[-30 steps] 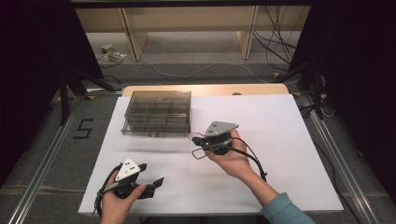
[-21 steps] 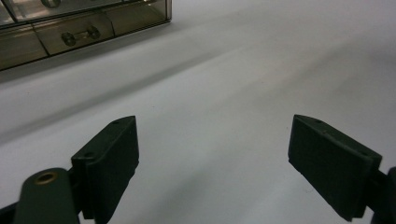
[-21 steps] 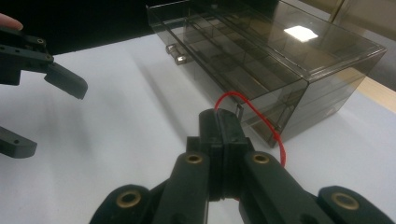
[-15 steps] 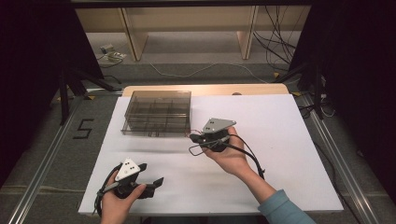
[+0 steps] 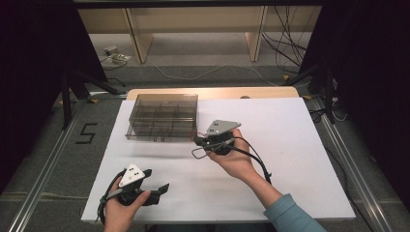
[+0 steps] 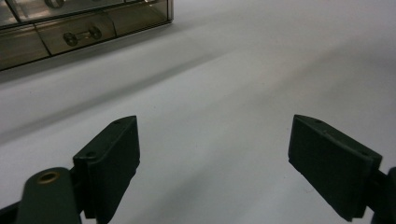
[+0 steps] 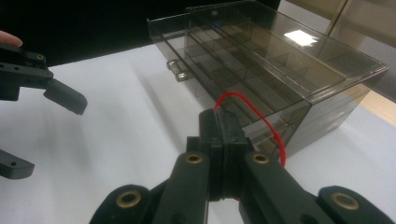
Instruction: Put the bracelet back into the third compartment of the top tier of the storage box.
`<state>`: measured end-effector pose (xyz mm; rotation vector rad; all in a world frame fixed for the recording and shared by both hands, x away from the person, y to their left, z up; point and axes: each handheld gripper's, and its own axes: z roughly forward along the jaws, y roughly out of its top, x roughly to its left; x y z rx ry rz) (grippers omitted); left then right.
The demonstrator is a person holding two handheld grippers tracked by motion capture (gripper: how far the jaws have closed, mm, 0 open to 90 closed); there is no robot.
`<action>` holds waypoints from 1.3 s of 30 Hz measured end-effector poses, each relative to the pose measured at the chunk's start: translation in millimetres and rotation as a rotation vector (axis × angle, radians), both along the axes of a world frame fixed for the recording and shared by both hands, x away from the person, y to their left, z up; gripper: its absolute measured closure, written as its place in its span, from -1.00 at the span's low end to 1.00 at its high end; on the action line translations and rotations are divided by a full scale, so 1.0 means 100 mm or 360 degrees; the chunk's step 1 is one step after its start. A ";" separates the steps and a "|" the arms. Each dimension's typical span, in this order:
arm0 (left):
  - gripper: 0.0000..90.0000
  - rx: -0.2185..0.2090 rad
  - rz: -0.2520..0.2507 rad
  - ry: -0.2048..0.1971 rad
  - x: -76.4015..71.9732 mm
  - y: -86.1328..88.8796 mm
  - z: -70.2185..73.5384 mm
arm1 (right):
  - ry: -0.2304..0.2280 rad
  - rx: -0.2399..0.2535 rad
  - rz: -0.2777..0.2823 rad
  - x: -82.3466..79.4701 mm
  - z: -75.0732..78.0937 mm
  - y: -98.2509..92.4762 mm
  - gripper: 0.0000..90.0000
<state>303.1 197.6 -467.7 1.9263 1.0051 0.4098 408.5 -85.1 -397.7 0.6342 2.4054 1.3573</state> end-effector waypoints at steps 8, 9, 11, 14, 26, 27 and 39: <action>-0.63 -0.0001 0.0000 0.0000 0.00 0.00 0.00 | -0.0011 0.0001 0.0002 0.03 0.04 0.04 1.00; -0.63 0.0000 0.0000 0.0000 0.00 0.00 0.00 | -0.0015 0.0003 0.0004 0.04 0.04 0.05 1.00; -0.63 -0.0002 0.0001 0.0001 0.00 0.00 0.00 | -0.0011 0.0002 0.0003 0.04 0.05 0.06 1.00; -0.63 -0.0001 0.0001 0.0000 0.00 0.00 0.00 | -0.0014 0.0003 0.0006 0.05 0.06 0.08 1.00; -0.63 -0.0002 0.0001 -0.0001 0.00 0.01 0.00 | -0.0019 0.0016 -0.0003 0.11 0.13 0.13 1.00; -0.63 -0.0003 0.0001 -0.0001 0.00 0.01 0.00 | -0.0021 0.0016 -0.0005 0.12 0.13 0.14 1.00; -0.63 -0.0004 0.0002 0.0001 0.00 0.01 0.00 | -0.0021 0.0017 -0.0009 0.17 0.16 0.17 1.00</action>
